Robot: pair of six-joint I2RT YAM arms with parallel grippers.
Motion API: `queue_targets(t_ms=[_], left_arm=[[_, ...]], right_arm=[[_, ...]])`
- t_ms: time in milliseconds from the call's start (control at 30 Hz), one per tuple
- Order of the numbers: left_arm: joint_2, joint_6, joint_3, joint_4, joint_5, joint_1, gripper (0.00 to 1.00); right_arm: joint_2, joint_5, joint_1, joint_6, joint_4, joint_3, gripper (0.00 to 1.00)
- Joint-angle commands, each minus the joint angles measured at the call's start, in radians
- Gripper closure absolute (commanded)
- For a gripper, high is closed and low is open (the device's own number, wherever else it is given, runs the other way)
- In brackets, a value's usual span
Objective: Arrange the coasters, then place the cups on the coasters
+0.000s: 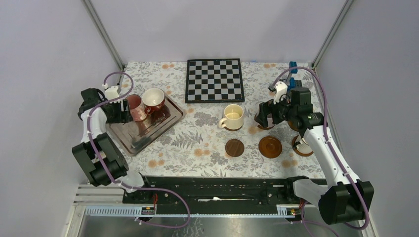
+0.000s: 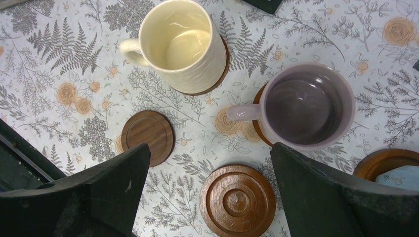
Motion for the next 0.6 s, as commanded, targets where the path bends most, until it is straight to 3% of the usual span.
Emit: queue_targets(t_ms=[0, 400, 567], left_arm=[[0.047, 0.017, 0.051, 0.101, 0.021, 0.001, 0.33], [0.194, -0.027, 0.132, 0.137, -0.001, -0.035, 0.36], [0.213, -0.026, 0.127, 0.152, 0.004, -0.036, 0.44]], right_arm=[[-0.026, 0.011, 0.007, 0.005, 0.043, -0.022, 0.0], [0.049, -0.015, 0.007, -0.025, -0.011, 0.027, 0.0], [0.048, -0.008, 0.007, -0.026, -0.02, 0.031, 0.0]])
